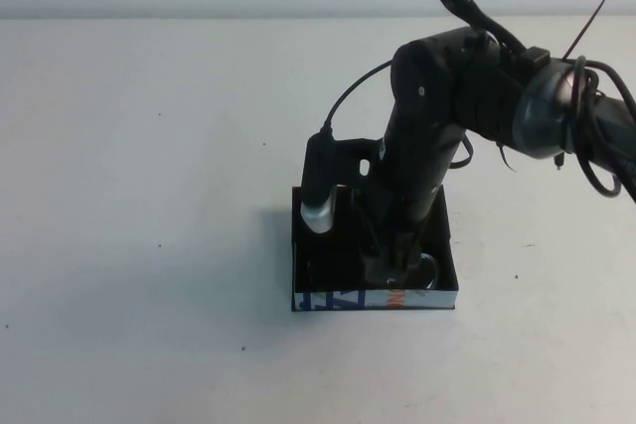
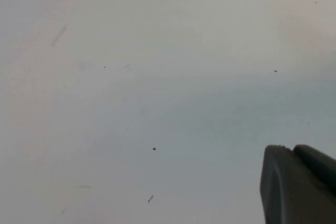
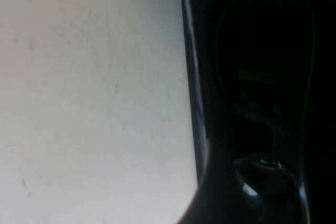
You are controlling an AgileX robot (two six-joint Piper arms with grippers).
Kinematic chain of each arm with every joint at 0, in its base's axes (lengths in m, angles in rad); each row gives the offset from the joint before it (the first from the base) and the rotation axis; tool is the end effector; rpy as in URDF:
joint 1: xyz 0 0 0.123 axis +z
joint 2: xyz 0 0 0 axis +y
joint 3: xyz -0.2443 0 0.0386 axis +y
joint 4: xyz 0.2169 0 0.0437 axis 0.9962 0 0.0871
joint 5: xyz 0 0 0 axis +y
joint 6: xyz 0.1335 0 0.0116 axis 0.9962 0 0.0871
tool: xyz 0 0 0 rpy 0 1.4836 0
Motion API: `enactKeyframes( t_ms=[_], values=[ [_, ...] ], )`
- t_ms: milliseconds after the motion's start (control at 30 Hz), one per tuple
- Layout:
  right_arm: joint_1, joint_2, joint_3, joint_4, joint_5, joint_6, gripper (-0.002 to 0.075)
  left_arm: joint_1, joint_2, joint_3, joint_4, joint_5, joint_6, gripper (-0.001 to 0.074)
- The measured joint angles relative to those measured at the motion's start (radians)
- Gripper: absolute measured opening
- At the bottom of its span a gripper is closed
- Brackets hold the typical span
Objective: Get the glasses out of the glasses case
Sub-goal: Pick up the glasses from the glasses case
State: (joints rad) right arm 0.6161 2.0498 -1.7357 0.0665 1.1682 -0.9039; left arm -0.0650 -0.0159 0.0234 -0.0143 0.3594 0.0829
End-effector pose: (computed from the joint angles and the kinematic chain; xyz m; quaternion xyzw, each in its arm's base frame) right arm 0.3136 0.2321 0.1649 -0.6784 0.7287 0.0187 0.0913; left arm 0.1009 -0.0072 0.1627 0.0552 0.7969 -0.0007 0.6016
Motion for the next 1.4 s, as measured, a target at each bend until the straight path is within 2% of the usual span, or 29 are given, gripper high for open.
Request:
enactKeyframes(
  t_ms=[233,800,867,967,1033,1200,1400],
  values=[
    [0.0,0.042,0.0,0.0,-0.034,0.0,0.0328,0.0,0.0,0.0,0.0,0.0,0.0,-0.0005],
    [0.0,0.094,0.0,0.001,-0.072,0.0,0.0295,0.0,0.0,0.0,0.0,0.0,0.0,-0.0004],
    [0.0,0.105,-0.002,0.001,-0.07,0.0,0.0247,0.0,0.0,0.0,0.0,0.0,0.0,-0.0004],
    [-0.006,0.098,-0.008,0.001,-0.061,0.002,0.0128,0.0,0.0,0.0,0.0,0.0,0.0,-0.0004],
    [-0.012,0.083,-0.022,0.008,-0.032,0.029,0.0063,0.0,0.0,0.0,0.0,0.0,0.0,-0.0004],
    [-0.039,0.017,-0.085,-0.011,0.035,0.145,0.0061,0.0,0.0,0.0,0.0,0.0,0.0,-0.0004],
    [-0.123,-0.147,-0.065,0.002,0.049,0.448,0.0061,0.0,0.0,0.0,0.0,0.0,0.0,-0.0004]
  ],
)
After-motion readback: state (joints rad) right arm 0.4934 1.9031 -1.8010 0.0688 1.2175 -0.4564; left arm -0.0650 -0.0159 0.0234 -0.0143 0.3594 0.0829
